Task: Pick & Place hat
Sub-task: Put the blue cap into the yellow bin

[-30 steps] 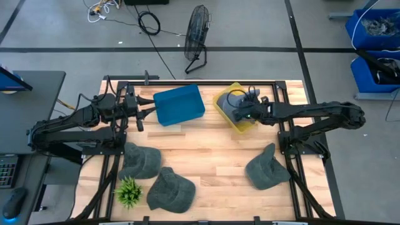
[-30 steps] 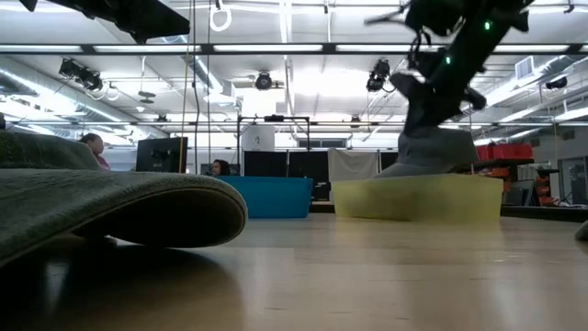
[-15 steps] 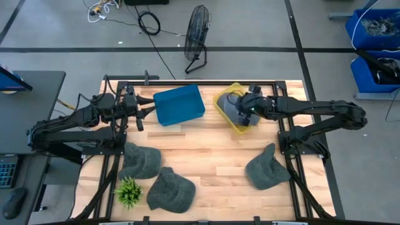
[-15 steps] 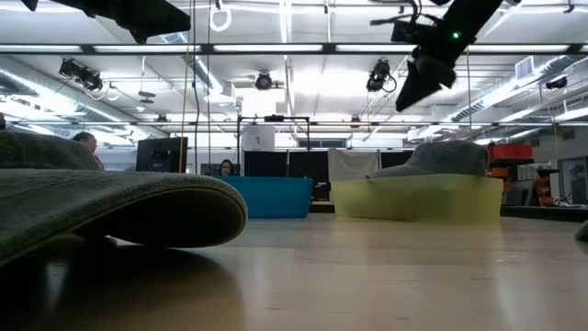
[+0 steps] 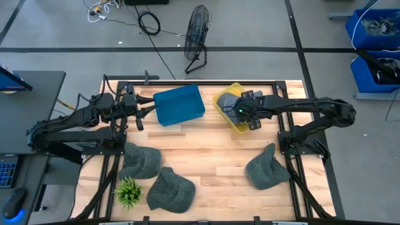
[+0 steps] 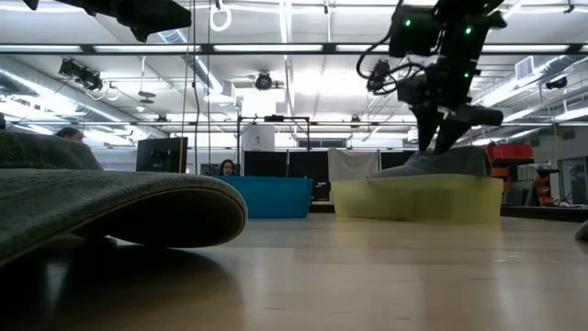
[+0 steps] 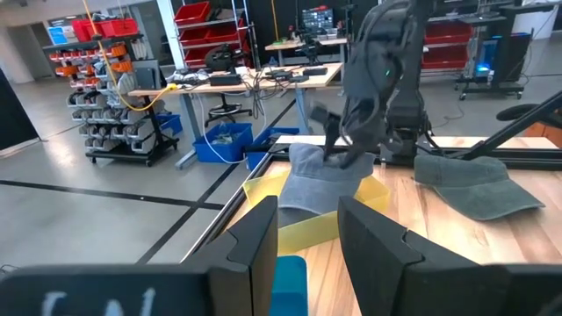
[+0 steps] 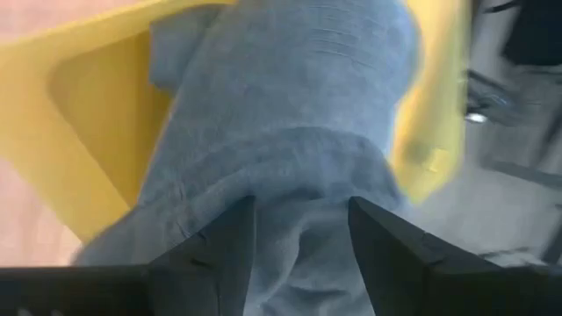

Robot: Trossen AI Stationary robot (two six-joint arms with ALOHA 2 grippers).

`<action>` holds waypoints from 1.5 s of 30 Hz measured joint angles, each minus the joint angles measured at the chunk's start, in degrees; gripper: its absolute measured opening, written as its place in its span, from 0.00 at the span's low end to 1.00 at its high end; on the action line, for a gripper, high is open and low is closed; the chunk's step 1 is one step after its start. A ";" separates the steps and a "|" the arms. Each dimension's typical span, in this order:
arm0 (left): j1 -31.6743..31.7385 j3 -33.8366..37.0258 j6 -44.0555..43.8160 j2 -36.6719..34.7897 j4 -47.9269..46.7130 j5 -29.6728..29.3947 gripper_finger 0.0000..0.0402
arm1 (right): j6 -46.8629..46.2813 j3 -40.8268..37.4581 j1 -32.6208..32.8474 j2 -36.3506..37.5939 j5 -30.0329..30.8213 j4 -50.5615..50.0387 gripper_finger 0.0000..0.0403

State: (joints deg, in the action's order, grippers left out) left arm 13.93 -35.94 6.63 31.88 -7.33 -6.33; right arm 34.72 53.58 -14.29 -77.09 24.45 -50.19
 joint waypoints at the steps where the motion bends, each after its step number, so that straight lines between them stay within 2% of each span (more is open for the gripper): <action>1: -0.01 0.00 0.00 -0.01 0.00 0.00 0.31 | -0.38 0.00 -0.26 -0.98 -1.13 0.38 0.46; 4: -0.01 0.00 0.00 0.00 0.00 0.00 0.31 | -0.53 0.00 -0.39 -4.02 -1.77 2.86 0.46; 9: -0.01 0.00 0.00 0.00 0.00 0.00 0.31 | 4.71 0.00 -0.60 -8.97 -1.84 5.94 0.46; 13: -0.02 0.00 0.00 0.00 0.00 0.00 0.31 | 0.88 0.00 -1.60 -12.97 -1.76 8.85 0.44; 17: -0.01 0.00 0.00 0.00 -0.03 0.00 0.31 | -4.25 0.00 -2.82 -16.24 -1.96 9.31 0.33; 22: -0.02 0.00 0.02 -0.02 -0.11 0.00 0.31 | -5.08 0.00 -2.81 -17.22 -2.67 8.86 0.06; 23: -0.02 0.00 0.02 -0.02 -0.11 0.00 0.31 | -4.33 0.00 -2.61 -16.98 -2.66 8.51 0.03; 28: 0.00 0.00 -0.02 -0.02 -0.13 0.00 0.31 | -5.69 1.21 -1.22 -14.71 0.97 4.67 0.04; 33: 0.00 0.00 -0.04 0.00 -0.09 0.00 0.31 | -13.75 6.99 -1.06 -11.95 5.70 -5.22 0.02; 39: -0.02 0.00 -0.06 -0.01 -0.04 0.00 0.31 | -25.16 11.07 -2.55 -7.87 4.87 -5.06 0.01; 45: 0.00 0.00 -0.06 0.00 -0.11 -0.02 0.31 | -48.17 11.13 -4.80 -7.01 2.49 -5.45 0.01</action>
State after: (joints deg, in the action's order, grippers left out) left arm 13.93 -35.94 6.57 31.88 -7.44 -6.35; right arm -13.44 64.71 -19.09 -84.10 26.94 -55.63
